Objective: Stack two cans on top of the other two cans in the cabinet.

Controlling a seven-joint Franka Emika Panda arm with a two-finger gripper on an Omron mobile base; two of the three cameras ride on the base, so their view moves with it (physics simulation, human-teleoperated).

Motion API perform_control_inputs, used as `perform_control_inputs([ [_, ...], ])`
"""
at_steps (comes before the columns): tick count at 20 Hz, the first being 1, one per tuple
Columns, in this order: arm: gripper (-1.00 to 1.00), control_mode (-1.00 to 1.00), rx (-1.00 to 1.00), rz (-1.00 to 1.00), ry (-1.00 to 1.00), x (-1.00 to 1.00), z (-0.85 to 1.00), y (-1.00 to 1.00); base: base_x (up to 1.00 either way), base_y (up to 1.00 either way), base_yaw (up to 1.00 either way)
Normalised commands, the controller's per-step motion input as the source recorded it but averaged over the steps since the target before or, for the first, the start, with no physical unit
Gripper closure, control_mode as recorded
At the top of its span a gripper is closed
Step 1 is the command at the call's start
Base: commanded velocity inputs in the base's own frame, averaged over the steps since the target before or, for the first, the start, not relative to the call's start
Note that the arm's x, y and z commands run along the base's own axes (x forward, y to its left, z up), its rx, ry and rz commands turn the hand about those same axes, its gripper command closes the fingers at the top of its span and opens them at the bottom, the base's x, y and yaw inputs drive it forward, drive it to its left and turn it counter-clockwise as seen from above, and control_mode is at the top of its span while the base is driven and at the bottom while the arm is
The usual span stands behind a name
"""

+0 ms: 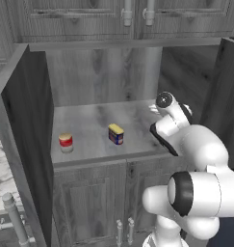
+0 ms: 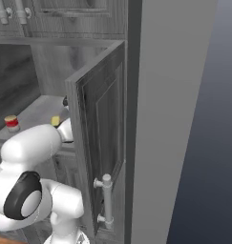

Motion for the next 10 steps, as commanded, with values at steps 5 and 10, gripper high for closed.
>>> perform_control_inputs([
  [5,-1.0,-1.0,0.0,-0.06,-0.04,-0.17,-0.04,0.0,0.0,0.0,0.0],
  [10,-1.0,-1.0,0.0,-0.06,-0.07,-0.12,-0.04,0.01,0.0,0.0,0.0],
])
